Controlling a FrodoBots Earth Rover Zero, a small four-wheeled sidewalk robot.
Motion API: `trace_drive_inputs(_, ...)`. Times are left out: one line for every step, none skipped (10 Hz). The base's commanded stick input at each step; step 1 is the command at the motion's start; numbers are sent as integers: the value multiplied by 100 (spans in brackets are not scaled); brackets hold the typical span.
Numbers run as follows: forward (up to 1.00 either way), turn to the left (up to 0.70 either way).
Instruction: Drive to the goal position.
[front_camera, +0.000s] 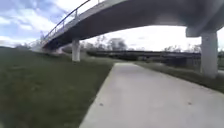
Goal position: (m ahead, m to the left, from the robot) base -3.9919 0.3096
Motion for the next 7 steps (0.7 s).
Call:
trace_drive_inputs(100,-40)
trace_drive_inputs(100,-40)
trace_drive_inputs(100,-40)
trace_drive_inputs(100,-35)
trace_drive_inputs(100,-19)
trace_drive_inputs(100,-3)
trace_drive_inputs(100,0)
